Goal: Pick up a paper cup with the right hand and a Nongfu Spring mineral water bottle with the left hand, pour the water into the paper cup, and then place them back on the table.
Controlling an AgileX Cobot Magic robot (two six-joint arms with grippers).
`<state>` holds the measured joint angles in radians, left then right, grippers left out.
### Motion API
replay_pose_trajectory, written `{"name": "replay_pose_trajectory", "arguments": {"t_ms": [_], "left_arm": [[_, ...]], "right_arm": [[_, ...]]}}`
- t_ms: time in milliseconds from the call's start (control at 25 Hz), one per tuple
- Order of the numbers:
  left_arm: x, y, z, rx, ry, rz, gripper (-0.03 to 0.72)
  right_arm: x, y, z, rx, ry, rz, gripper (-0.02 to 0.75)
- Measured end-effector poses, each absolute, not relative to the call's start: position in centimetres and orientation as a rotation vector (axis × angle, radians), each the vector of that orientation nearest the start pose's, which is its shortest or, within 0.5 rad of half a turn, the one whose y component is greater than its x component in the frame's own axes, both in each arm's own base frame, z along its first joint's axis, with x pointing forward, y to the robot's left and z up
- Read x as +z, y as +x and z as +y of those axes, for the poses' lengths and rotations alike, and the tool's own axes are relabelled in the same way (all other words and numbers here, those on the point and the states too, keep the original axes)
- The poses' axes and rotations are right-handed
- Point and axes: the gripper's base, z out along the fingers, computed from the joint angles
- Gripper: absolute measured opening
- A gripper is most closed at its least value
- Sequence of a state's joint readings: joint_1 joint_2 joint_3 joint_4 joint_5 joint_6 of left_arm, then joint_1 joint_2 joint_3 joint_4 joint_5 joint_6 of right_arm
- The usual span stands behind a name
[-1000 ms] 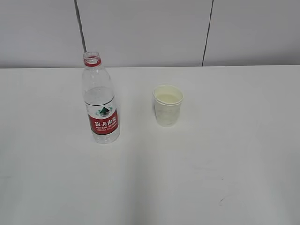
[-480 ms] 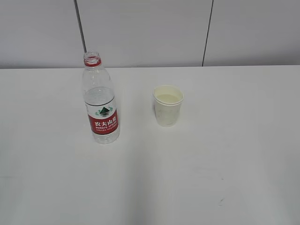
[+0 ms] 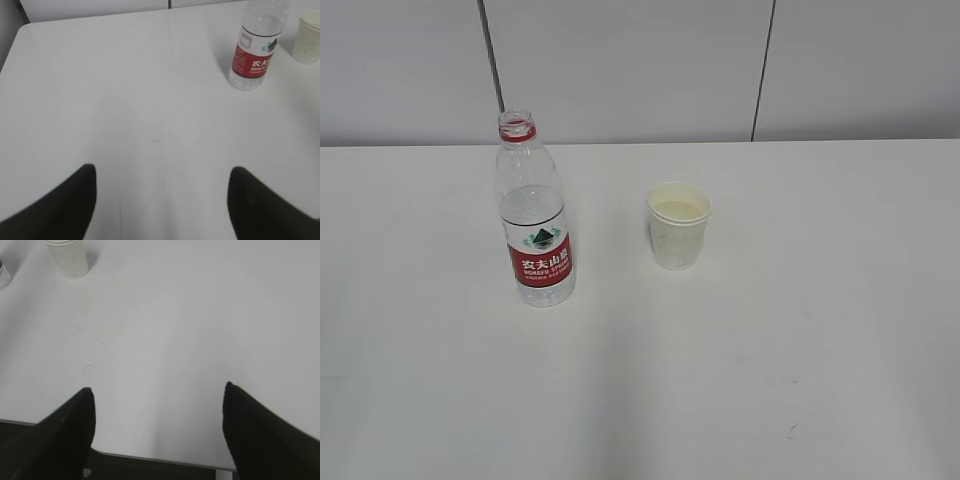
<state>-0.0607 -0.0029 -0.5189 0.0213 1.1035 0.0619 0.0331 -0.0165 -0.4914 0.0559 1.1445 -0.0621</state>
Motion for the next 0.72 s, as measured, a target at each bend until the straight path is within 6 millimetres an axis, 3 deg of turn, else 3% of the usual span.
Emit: {"name": "replay_pose_trajectory", "arguments": {"t_ms": [720], "left_arm": [[27.90,-0.93,0.23,0.026,0.125,2.061,0.500]], "right_arm": [[26.83,-1.03,0.43,0.050,-0.107,2.116,0.588]]}}
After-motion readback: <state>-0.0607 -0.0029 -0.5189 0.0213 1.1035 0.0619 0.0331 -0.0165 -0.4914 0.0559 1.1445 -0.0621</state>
